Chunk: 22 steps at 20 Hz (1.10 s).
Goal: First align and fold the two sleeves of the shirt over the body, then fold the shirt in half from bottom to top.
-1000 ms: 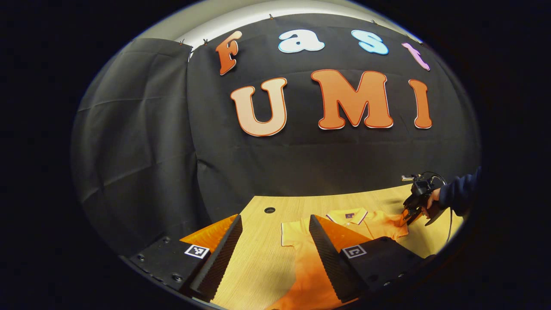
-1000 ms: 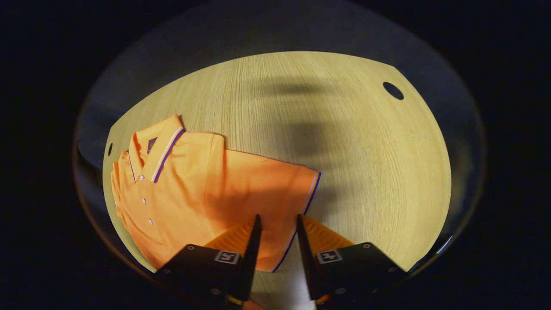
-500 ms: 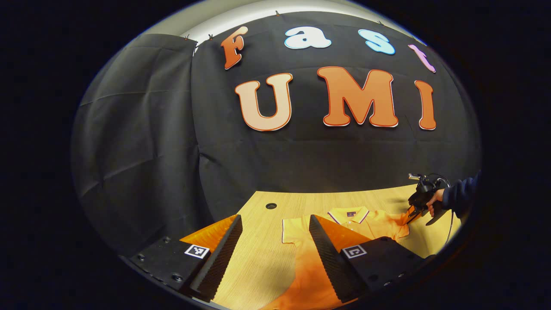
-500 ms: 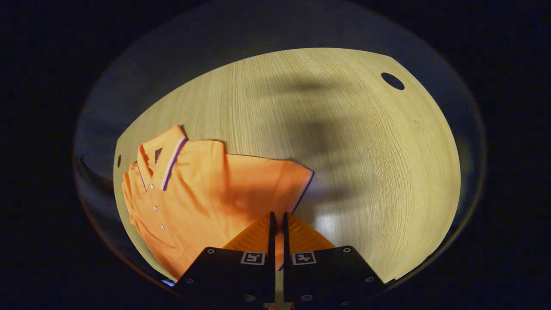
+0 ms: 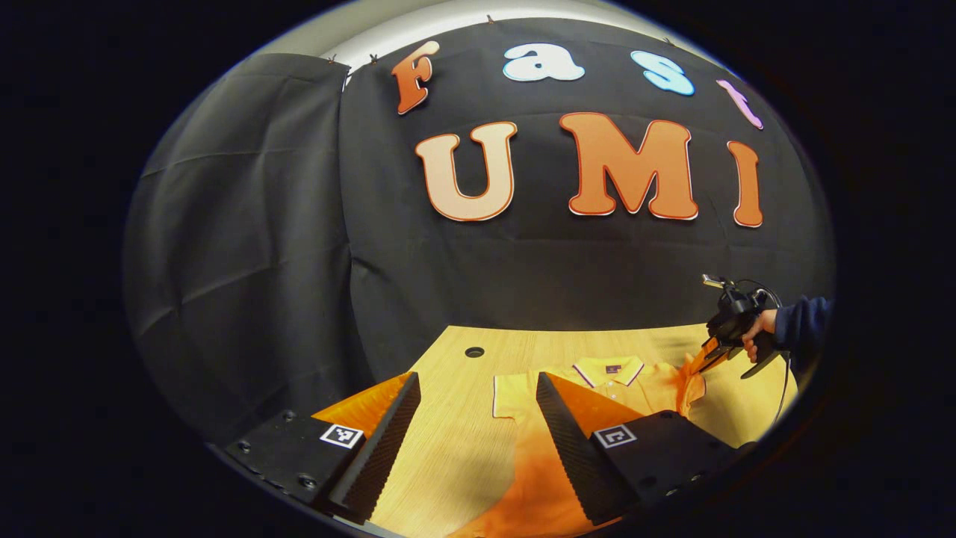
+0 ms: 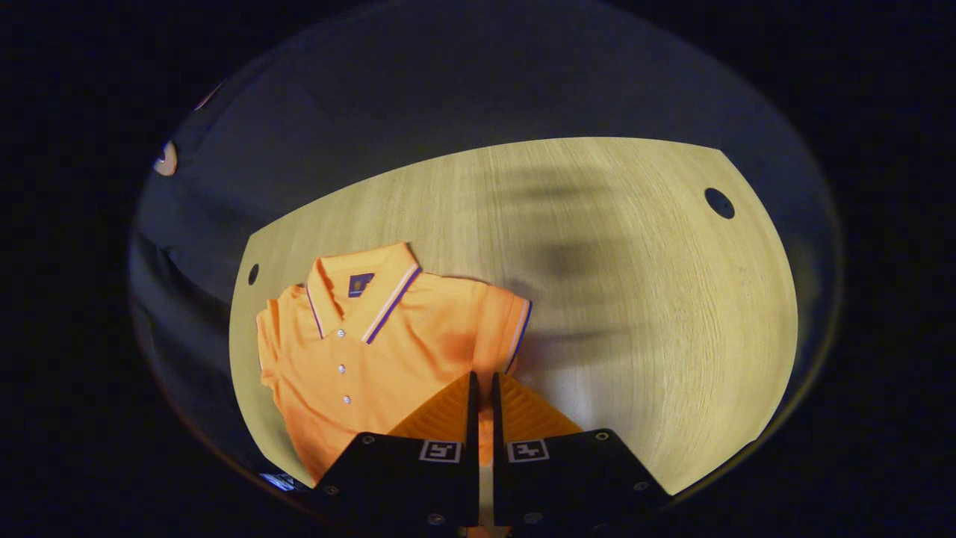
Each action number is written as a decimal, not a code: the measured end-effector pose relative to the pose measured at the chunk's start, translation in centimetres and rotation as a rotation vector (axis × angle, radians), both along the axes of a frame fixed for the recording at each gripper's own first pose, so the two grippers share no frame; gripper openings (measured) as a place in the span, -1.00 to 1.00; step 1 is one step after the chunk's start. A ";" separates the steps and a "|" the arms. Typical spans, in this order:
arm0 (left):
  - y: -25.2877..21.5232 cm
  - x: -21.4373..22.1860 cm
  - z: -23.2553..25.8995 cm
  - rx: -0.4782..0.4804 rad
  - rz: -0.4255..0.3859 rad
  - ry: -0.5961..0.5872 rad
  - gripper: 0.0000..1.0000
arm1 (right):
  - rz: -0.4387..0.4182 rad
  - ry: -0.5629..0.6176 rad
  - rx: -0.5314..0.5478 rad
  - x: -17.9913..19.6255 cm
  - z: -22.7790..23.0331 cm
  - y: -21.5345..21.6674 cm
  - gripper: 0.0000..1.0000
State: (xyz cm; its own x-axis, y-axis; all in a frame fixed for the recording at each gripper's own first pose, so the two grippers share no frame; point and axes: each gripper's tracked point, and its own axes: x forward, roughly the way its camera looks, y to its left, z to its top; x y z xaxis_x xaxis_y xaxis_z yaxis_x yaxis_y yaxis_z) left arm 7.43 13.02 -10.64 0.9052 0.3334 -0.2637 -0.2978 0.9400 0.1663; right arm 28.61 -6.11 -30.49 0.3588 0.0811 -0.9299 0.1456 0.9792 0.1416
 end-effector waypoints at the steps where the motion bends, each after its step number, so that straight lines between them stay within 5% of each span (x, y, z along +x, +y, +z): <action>1: 0.2 -0.1 -0.2 -0.004 0.007 0.003 0.93 | 0.009 0.006 0.007 0.1 -0.2 0.7 -0.84; 6: 1.1 -0.6 -1.4 -0.021 0.040 0.027 0.92 | 0.033 -0.006 0.089 0.8 -0.1 4.2 -0.72; 7: 1.3 -0.5 -1.6 -0.029 0.043 0.033 0.92 | 0.039 -0.011 0.109 0.9 0.1 4.7 -0.85; 9: 1.9 -0.4 -2.2 -0.047 0.049 0.041 0.92 | 0.048 -0.022 0.138 1.1 0.6 5.4 -0.40; 13: 3.2 1.3 -3.5 -0.089 0.055 0.091 0.92 | 0.056 -0.052 0.102 0.6 1.6 4.4 -0.01; 14: 3.7 2.1 -3.8 -0.078 0.051 0.105 0.92 | 0.046 -0.060 0.123 0.2 2.2 4.7 -0.16; 15: 4.3 2.9 -4.1 -0.068 0.041 0.125 0.92 | 0.032 -0.066 0.146 0.0 2.9 4.9 0.10; 22: 5.9 9.5 -10.4 -0.227 -0.107 0.360 0.93 | -0.084 -0.125 0.123 -5.1 6.1 4.6 0.15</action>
